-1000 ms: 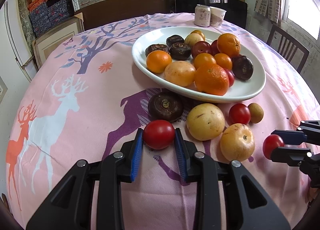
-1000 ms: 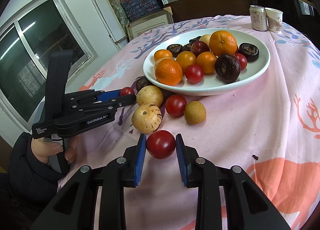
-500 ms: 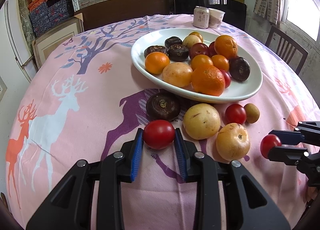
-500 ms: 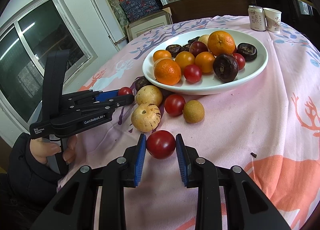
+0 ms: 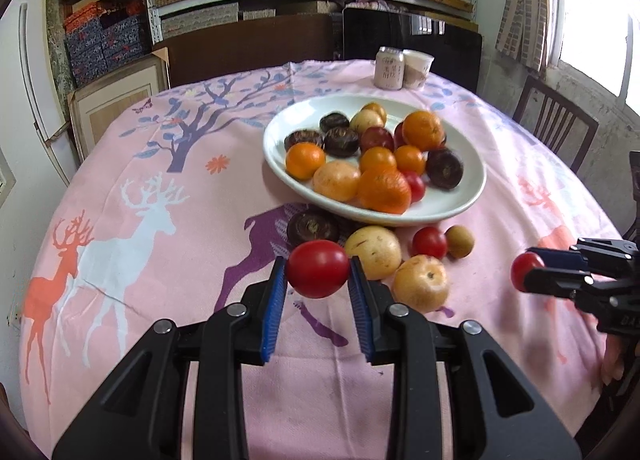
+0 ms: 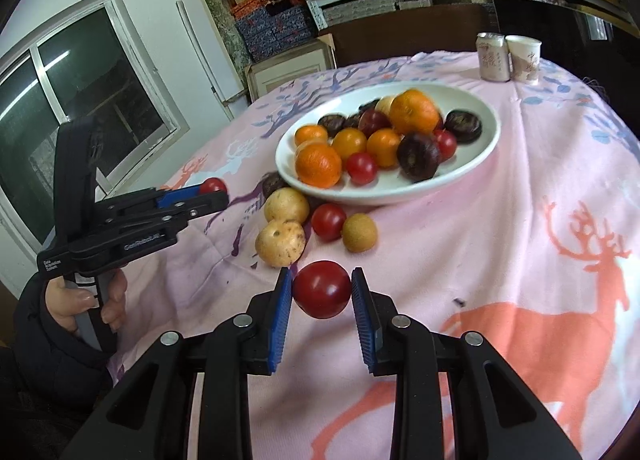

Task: Organize fruits
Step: 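Carry both red tomatoes over the white plate and open both tools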

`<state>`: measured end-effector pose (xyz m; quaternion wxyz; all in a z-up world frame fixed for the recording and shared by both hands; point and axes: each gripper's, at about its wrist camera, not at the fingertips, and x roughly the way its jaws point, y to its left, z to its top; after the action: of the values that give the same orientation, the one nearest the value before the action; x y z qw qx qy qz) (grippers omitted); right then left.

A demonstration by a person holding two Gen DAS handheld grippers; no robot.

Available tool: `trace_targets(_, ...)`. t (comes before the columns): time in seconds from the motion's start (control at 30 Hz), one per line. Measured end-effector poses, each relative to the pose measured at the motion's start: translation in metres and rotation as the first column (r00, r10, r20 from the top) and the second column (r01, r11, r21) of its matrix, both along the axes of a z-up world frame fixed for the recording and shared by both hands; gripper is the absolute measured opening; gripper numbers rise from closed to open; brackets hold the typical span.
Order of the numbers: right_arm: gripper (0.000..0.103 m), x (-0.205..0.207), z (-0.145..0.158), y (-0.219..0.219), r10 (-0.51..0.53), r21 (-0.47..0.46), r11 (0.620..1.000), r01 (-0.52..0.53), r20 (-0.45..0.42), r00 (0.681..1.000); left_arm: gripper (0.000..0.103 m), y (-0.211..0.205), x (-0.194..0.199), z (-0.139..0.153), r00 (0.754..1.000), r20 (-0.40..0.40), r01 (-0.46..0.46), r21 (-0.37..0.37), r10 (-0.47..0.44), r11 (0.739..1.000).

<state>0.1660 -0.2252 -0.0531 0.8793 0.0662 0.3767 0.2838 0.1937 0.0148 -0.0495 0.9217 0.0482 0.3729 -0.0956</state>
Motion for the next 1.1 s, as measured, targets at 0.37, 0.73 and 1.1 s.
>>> trace_targets(0.37, 0.031, 0.073, 0.057, -0.007, -0.053, -0.006, 0.999, 0.054, 0.102, 0.993, 0.03, -0.026, 0.076, 0.036, 1.0, 0.024, 0.015, -0.051, -0.014, 0.999)
trace_targets(0.73, 0.068, 0.052, -0.01, -0.002, -0.077, -0.334, 0.938, 0.091, 0.056, 0.995, 0.03, -0.029, 0.073, 0.037, 0.998, 0.055, 0.04, -0.101, -0.035, 0.994)
trace_targets(1.1, 0.029, 0.059, 0.01, -0.006, -0.07, -0.229, 0.97, 0.08, 0.049, 0.996, 0.03, -0.019, 0.071, 0.039, 0.999, 0.048, 0.013, -0.108, -0.008, 0.994)
